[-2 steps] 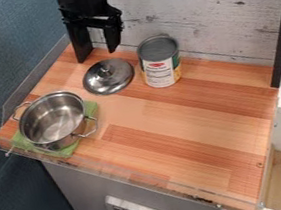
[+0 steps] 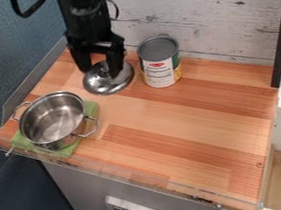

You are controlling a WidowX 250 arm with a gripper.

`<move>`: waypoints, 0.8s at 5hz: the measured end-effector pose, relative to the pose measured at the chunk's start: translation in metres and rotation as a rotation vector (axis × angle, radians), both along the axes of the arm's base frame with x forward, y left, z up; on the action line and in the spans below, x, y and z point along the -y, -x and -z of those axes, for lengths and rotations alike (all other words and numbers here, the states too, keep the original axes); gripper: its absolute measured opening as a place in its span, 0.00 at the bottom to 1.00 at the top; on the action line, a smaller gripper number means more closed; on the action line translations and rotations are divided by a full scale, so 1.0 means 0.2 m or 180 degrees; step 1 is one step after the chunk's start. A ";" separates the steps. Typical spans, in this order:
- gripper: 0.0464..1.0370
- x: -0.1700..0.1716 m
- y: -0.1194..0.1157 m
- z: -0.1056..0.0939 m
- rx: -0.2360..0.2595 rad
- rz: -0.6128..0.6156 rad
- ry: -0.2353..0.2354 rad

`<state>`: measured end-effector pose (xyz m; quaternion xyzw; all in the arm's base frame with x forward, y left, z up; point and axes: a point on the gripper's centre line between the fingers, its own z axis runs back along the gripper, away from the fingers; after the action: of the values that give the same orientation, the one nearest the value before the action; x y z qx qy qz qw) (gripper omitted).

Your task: Move the silver pot to the right side of the table

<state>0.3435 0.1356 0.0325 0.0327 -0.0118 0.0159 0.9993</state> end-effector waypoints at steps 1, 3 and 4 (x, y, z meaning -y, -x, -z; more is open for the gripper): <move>0.96 0.04 0.10 -0.03 0.0040 0.0030 -0.0015; 0.96 0.03 0.26 0.03 -0.0086 -0.0001 -0.0058; 0.96 -0.02 0.28 0.04 -0.0123 0.0005 -0.0227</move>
<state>0.2874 0.1386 0.0236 0.0686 0.0070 0.0140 0.9975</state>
